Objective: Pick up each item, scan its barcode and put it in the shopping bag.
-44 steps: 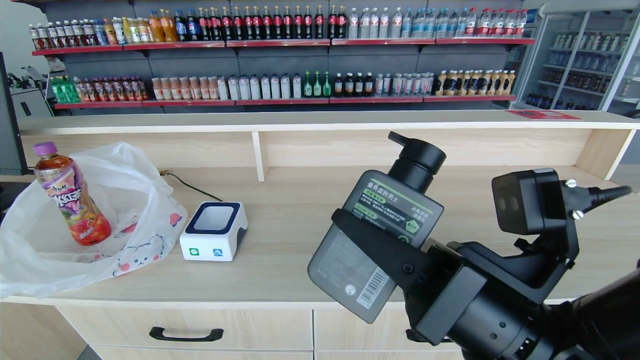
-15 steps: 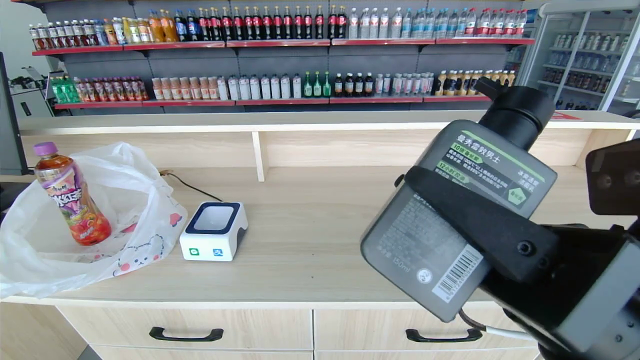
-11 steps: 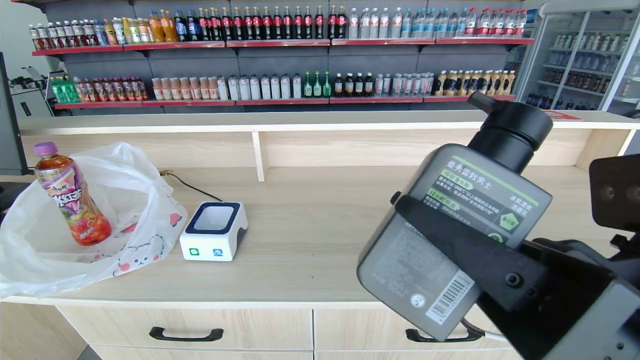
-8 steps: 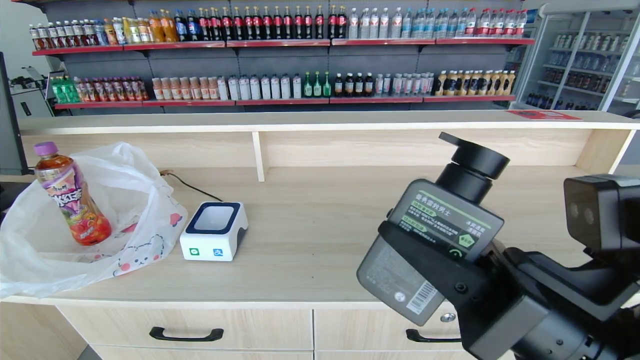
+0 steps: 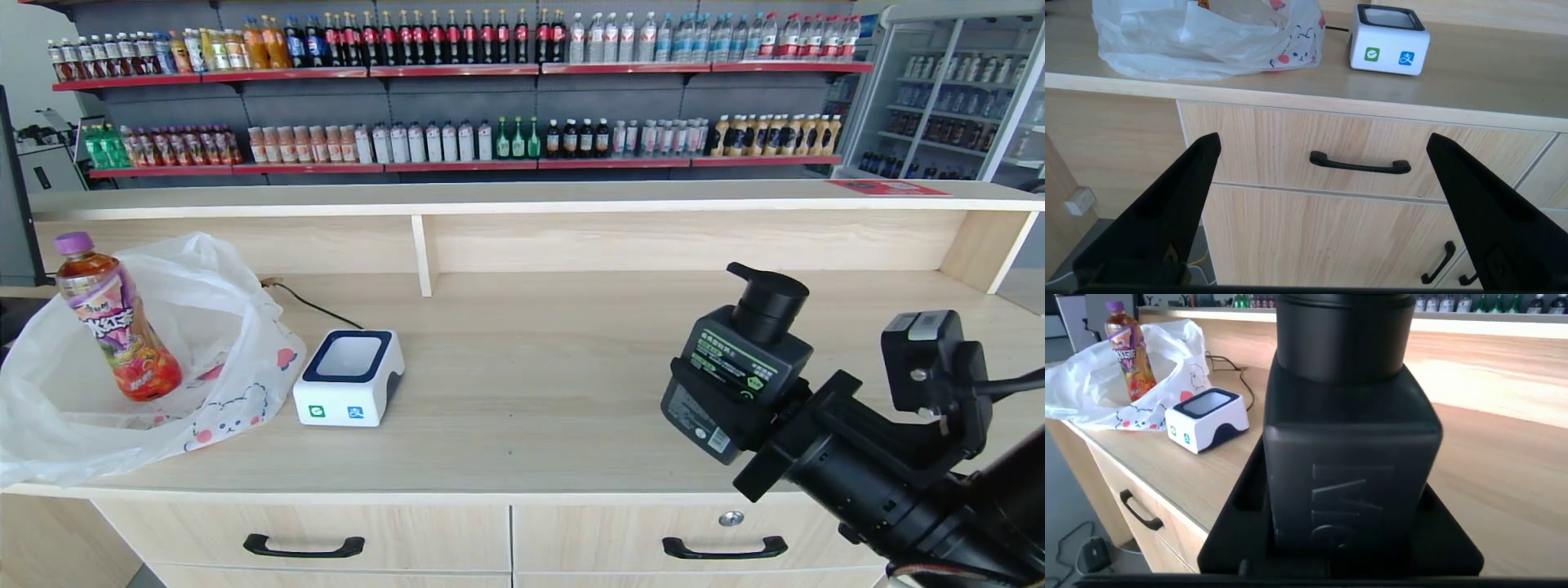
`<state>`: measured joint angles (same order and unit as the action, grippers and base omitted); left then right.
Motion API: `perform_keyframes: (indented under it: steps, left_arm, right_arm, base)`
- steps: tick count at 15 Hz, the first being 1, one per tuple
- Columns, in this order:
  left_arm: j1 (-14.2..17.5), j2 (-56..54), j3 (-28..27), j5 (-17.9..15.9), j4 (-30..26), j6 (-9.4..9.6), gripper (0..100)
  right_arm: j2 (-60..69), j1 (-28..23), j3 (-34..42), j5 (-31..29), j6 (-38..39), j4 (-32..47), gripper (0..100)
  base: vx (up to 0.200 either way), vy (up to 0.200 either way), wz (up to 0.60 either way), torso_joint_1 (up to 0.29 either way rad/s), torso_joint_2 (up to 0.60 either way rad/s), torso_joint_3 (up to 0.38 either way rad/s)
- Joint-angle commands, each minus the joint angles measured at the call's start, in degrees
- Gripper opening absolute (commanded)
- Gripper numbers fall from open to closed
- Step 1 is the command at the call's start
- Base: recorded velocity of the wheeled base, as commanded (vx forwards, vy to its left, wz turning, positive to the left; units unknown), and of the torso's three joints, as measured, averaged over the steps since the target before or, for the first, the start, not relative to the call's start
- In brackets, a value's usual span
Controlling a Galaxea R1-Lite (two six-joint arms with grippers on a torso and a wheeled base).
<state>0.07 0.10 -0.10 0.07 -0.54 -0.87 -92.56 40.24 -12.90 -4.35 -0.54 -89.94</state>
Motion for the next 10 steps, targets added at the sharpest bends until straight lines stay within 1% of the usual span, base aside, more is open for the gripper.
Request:
perform_keyframes:
  steps: [1,2,3,5,10]
  left_arm:
    - [0.01,-0.01,0.01,0.01,0.01,-0.01,100]
    - [0.01,-0.01,0.01,0.01,0.01,-0.01,100]
    - [0.01,-0.01,0.01,0.01,0.01,-0.01,100]
    - [0.01,-0.01,0.01,0.01,0.01,-0.01,100]
    - [0.01,-0.01,0.01,0.01,0.01,-0.1,100]
  right_arm:
    - [0.19,-0.25,0.94,-0.13,-0.34,-0.06,0]
    - [0.19,-2.36,0.86,-0.13,-1.31,-0.06,0]
    - [0.63,-3.06,-0.11,-0.04,-1.92,-0.06,0]
    - [1.24,-3.15,2.0,-0.13,-1.66,-0.06,0]
    - [2.3,-4.03,2.17,-0.13,-1.57,-0.06,0]
  base:
    - [0.0,0.0,0.0,0.0,0.0,0.0]
    - [0.0,0.0,0.0,0.0,0.0,0.0]
    - [0.0,0.0,0.0,0.0,0.0,0.0]
    - [0.0,0.2,0.0,0.002,0.0,0.005]
    - [0.0,0.2,0.0,0.005,0.0,0.004]
